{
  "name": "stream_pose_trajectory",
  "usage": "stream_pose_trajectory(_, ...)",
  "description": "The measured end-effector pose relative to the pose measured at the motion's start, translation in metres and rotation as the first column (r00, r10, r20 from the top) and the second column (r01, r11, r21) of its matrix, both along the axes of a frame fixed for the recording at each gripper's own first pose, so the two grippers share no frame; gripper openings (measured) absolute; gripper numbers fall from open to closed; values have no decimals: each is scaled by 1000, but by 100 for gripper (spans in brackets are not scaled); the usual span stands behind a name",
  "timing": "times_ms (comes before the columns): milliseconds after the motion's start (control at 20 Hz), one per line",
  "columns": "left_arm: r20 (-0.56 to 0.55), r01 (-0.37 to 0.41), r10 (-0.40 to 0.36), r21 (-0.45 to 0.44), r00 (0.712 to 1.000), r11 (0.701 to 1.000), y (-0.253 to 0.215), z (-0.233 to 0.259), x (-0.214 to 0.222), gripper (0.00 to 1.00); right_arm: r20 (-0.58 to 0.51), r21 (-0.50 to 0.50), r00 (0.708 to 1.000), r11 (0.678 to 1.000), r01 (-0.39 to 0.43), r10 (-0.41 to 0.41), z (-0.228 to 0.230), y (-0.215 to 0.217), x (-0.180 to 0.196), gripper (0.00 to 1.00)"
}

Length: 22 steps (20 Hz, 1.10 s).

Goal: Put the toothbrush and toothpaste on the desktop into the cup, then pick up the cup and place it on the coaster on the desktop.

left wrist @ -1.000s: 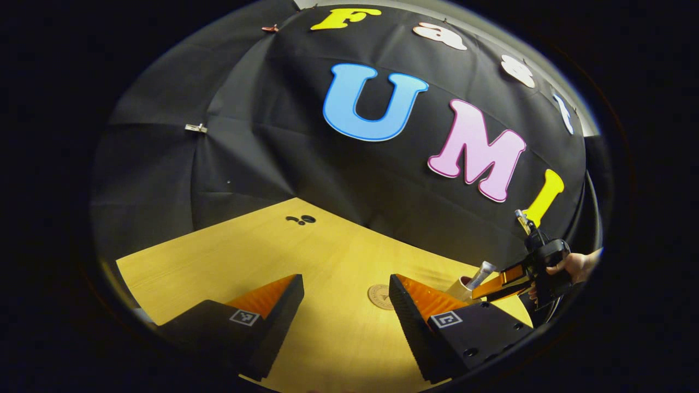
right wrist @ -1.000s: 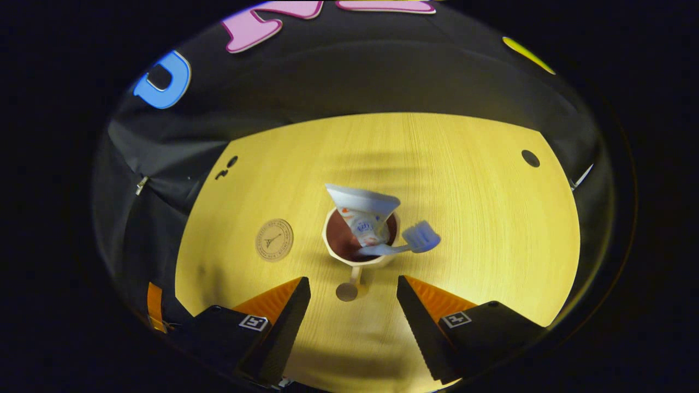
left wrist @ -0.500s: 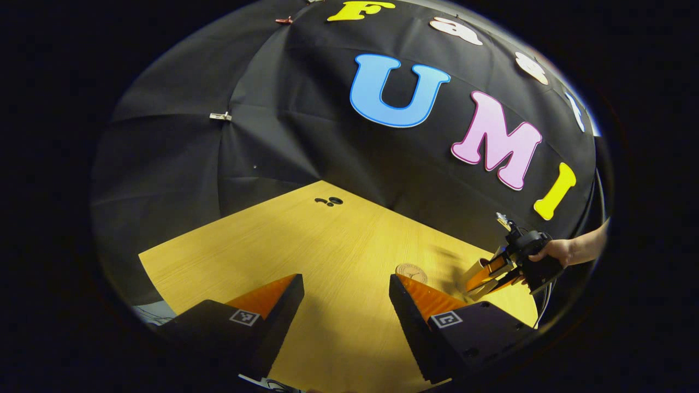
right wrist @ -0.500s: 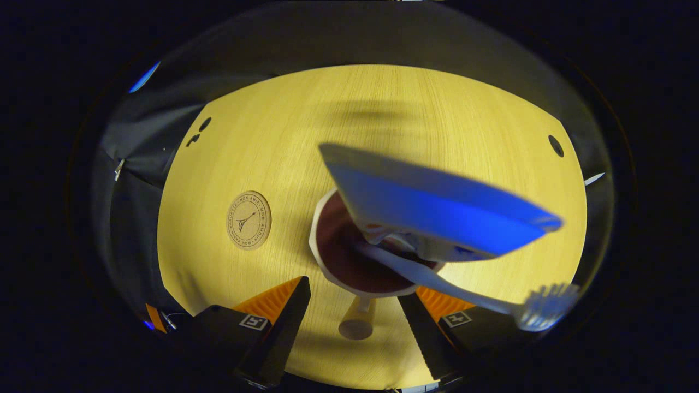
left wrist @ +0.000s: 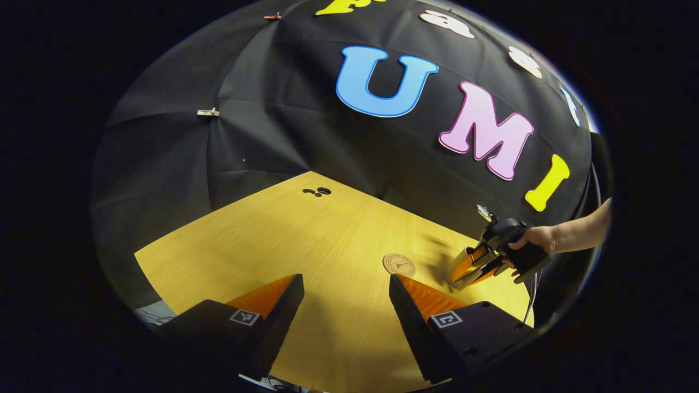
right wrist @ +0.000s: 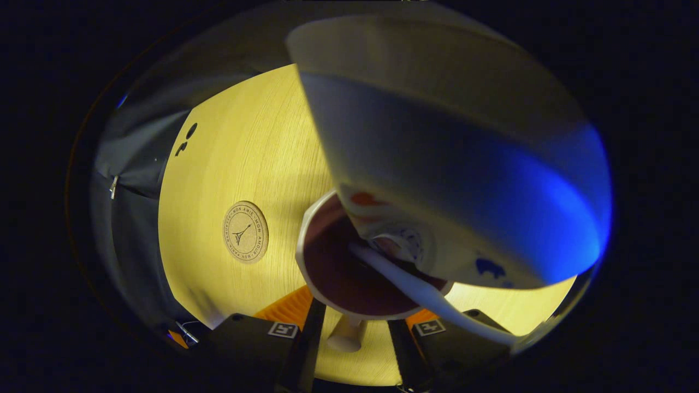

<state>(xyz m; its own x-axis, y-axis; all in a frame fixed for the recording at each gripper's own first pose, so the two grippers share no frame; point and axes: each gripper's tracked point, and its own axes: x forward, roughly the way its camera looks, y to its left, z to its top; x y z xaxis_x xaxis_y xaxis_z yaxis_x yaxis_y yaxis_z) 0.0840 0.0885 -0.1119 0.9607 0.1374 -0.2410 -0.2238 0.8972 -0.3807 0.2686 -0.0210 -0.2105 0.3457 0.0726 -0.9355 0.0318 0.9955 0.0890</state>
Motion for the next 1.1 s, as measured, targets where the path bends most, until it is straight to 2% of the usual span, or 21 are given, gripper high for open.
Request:
stream_pose_trajectory(50,-2,4,-4,3,1000,1000,-1,2,1,98,-3,9,1000,1000,4,-4,0,3,0,43)
stream_pose_trajectory(100,-3,8,-8,6,1000,1000,-3,4,2,98,-6,-3,1000,1000,4,-4,-2,2,-1,47)
stream_pose_trajectory(150,-3,12,-12,9,1000,1000,-4,6,2,98,-6,-19,1000,1000,-1,1,-2,1,-2,40)
stream_pose_trajectory(350,-22,19,-19,18,1000,1000,-9,6,-3,97,-5,-105,999,993,-53,53,-3,-8,-11,30)
stream_pose_trajectory(450,-35,22,-22,16,999,1000,-11,3,-7,98,-1,-109,997,991,-75,76,-1,-5,-14,30)
stream_pose_trajectory(750,-71,51,-49,26,996,998,-14,-7,-17,98,60,-93,996,994,-63,69,8,1,-11,26)
stream_pose_trajectory(800,-77,53,-51,32,996,998,-14,-8,-18,98,79,-105,994,992,-68,76,11,3,-9,19)
stream_pose_trajectory(850,-77,55,-52,36,996,998,-13,-9,-20,98,94,-120,991,989,-82,94,15,6,-6,26)
stream_pose_trajectory(1100,-88,76,-73,42,994,996,-17,-17,-25,98,120,-96,979,983,-155,166,33,57,-2,25)
